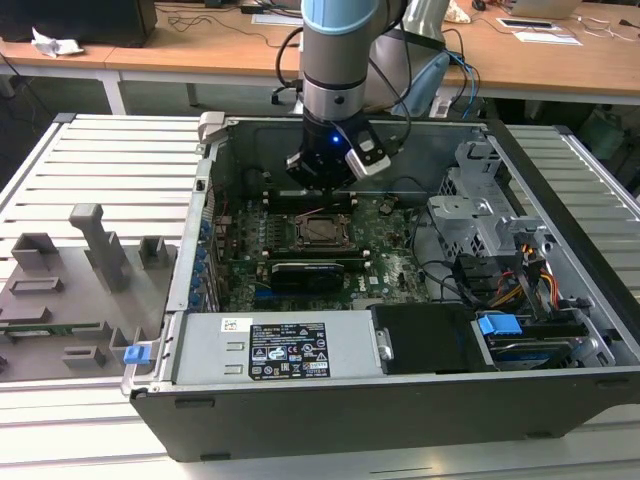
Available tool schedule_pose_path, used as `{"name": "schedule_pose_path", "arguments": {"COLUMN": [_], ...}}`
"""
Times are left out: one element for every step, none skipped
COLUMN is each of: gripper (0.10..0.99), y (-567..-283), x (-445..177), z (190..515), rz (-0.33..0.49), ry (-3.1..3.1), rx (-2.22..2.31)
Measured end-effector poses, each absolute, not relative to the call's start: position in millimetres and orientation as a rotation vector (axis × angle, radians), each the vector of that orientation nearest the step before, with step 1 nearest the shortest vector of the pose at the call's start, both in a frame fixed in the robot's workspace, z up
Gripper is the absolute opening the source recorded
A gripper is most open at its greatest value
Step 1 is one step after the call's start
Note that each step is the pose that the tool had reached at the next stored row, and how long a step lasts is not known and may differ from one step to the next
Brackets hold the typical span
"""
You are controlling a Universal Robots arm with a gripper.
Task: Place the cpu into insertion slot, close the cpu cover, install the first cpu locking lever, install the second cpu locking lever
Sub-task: 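Install the first cpu locking lever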
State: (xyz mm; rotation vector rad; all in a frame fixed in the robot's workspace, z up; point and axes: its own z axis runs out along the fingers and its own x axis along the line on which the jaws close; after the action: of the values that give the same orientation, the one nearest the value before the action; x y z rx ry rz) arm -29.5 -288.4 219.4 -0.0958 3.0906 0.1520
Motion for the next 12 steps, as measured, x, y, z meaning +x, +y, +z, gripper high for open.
{"name": "schedule_pose_path", "arguments": {"gripper": [0.106, 0.106, 0.106, 0.106, 0.106, 0.106, 0.106, 0.106, 0.106, 0.106, 0.106, 0.106], "y": [-288.3, -288.3, -288.3, -288.2, -288.2, -288.2, -288.1, -288.1, -288.1, -288.1, -288.1, -288.1], "x": [-29.1, -28.7, -28.3, -27.9, -27.6, -27.2, -26.8, -26.5, -26.2, -25.8, -25.5, -25.2], "z": [218.9, 218.4, 218.0, 217.6, 217.1, 216.6, 216.0, 215.4, 214.6, 213.2, 212.4, 211.6], "rz": [0.152, 0.152, 0.152, 0.152, 0.152, 0.152, 0.152, 0.152, 0.152, 0.152, 0.152, 0.152], "ry": [3.091, 3.091, 3.091, 3.091, 3.091, 3.091, 3.091, 3.091, 3.091, 3.091, 3.091, 3.091], "rx": [-0.096, -0.096, -0.096, -0.096, -0.096, -0.096, -0.096, -0.096, -0.096, -0.096, -0.096, -0.096]}}
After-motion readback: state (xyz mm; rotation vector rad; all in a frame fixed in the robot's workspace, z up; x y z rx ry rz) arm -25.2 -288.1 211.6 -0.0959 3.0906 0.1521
